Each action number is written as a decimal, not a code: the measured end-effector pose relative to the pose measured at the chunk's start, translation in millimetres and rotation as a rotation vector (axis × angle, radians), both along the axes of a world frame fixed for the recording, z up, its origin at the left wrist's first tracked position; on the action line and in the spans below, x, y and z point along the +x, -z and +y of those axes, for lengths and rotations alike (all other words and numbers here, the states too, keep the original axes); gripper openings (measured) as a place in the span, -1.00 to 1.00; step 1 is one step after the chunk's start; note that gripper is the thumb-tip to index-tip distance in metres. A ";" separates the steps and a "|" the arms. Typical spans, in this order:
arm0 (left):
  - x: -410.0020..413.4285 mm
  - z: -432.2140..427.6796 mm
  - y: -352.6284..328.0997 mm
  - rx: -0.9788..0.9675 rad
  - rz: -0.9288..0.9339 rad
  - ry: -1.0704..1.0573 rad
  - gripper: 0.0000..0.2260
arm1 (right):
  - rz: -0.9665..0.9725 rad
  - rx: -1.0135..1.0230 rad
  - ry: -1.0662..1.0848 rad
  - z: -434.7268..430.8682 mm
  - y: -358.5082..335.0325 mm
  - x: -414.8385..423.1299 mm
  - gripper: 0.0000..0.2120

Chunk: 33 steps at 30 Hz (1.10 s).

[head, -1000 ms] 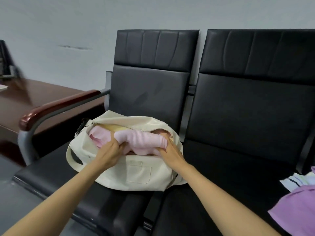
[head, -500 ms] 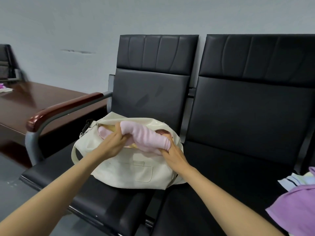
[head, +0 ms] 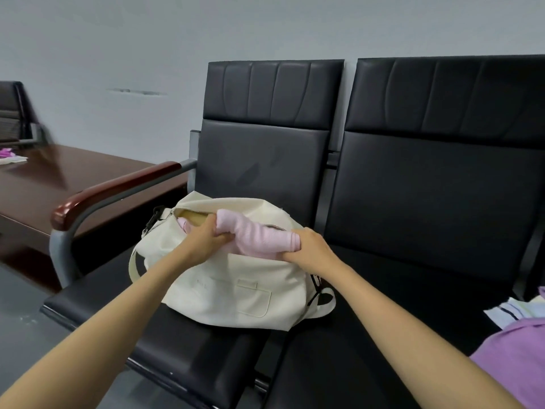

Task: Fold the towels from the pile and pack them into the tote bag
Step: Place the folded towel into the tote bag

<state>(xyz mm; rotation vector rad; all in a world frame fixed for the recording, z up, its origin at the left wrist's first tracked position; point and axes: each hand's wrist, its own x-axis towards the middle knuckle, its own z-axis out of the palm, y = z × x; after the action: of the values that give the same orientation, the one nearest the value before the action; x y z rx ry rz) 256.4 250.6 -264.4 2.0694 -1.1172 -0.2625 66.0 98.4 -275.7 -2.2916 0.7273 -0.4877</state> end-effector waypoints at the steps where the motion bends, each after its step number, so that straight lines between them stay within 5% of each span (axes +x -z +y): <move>1: 2.3 -3.5 0.7 0.069 -0.008 0.005 -0.66 | 0.060 0.061 -0.018 -1.7 -3.0 -0.5 -0.75; 6: 13.6 -7.6 -15.0 0.521 -0.081 -0.055 -0.56 | 0.229 0.240 -0.162 4.4 -20.1 4.2 -0.68; 10: 17.9 -20.6 -11.8 0.952 -0.228 -0.121 -0.14 | 0.379 0.122 -0.032 5.2 -11.8 17.7 -0.82; 12: 13.2 -26.9 -5.1 1.065 -0.298 -0.144 -0.13 | 0.483 0.024 -0.002 4.8 -5.0 22.1 -0.74; 18: 17.1 -20.1 0.2 0.968 -0.347 -0.100 -0.45 | 0.381 -0.217 0.133 18.6 4.8 25.9 -0.77; 21: 15.3 -11.3 5.7 0.535 -0.375 0.088 -0.51 | 0.289 -0.348 0.046 23.0 13.6 21.2 -0.84; 24: 7.7 -4.2 16.7 0.195 -0.398 0.367 -0.75 | 0.402 -0.357 -0.017 21.2 20.6 11.9 -0.65; 30: -9.5 -4.9 24.9 0.533 -0.120 0.194 -0.49 | 0.446 -0.397 -0.035 25.1 28.7 6.4 -0.55; 33: -26.4 -18.8 16.3 0.653 -0.345 0.156 -0.54 | 0.354 -0.332 -0.026 27.3 32.3 2.3 -0.59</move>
<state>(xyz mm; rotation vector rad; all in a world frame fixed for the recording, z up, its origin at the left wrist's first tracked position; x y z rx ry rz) 230.0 231.8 -280.8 2.6729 -1.5559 -0.3964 68.3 125.7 -308.0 -2.7364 0.8343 -0.1998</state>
